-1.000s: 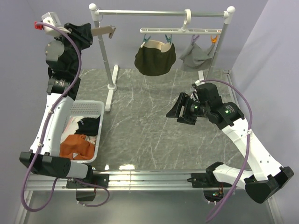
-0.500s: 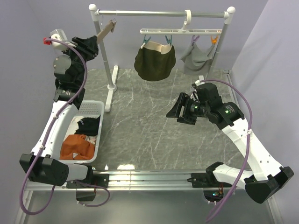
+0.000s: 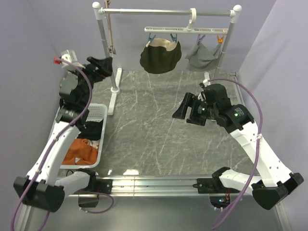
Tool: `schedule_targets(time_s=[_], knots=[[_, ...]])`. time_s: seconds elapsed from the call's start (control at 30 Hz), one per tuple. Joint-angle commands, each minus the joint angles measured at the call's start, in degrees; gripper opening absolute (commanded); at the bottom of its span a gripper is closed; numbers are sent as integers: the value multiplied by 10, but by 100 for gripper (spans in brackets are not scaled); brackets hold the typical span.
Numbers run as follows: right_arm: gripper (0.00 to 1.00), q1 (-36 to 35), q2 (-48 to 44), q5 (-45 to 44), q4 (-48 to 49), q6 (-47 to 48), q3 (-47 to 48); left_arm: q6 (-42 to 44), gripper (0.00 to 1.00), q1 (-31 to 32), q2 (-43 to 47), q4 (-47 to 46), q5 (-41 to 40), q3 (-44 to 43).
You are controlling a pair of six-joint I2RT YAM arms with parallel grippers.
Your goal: Remove the underwear clipped to the hanger
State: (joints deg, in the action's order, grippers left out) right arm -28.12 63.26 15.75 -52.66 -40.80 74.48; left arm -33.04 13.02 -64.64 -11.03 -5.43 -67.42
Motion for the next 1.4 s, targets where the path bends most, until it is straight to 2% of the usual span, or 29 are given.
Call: schedule_targets(time_s=[0.0, 0.03, 0.1, 0.27, 0.43, 0.57, 0.8, 0.93, 1.07, 1.23, 1.37], knots=[[89, 3, -3, -59, 5, 53, 51, 17, 97, 24, 50, 20, 35, 50], [94, 4, -3, -75, 6, 60, 55, 22, 97, 31, 62, 28, 50, 59], [97, 8, -1, -85, 17, 74, 62, 30, 97, 53, 70, 42, 70, 83], [98, 34, 29, -106, 37, 92, 96, 52, 97, 120, 66, 49, 120, 103], [98, 49, 78, -107, 65, 96, 172, 124, 97, 188, -14, 81, 87, 45], [97, 51, 109, -99, 54, 97, 221, 200, 96, 227, -92, 109, 11, -31], [97, 51, 85, -86, 81, 92, 179, 344, 97, 233, -220, 58, -84, -68], [97, 52, 79, -93, 77, 99, 172, 390, 97, 228, -268, 29, -130, -85], [96, 52, 84, -82, 72, 101, 165, 402, 98, 194, -300, -32, -83, -75], [96, 51, 98, -65, 63, 105, 163, 390, 98, 137, -349, -87, -15, -116], [96, 51, 105, -59, 55, 113, 165, 377, 97, 118, -372, -94, 37, -150]])
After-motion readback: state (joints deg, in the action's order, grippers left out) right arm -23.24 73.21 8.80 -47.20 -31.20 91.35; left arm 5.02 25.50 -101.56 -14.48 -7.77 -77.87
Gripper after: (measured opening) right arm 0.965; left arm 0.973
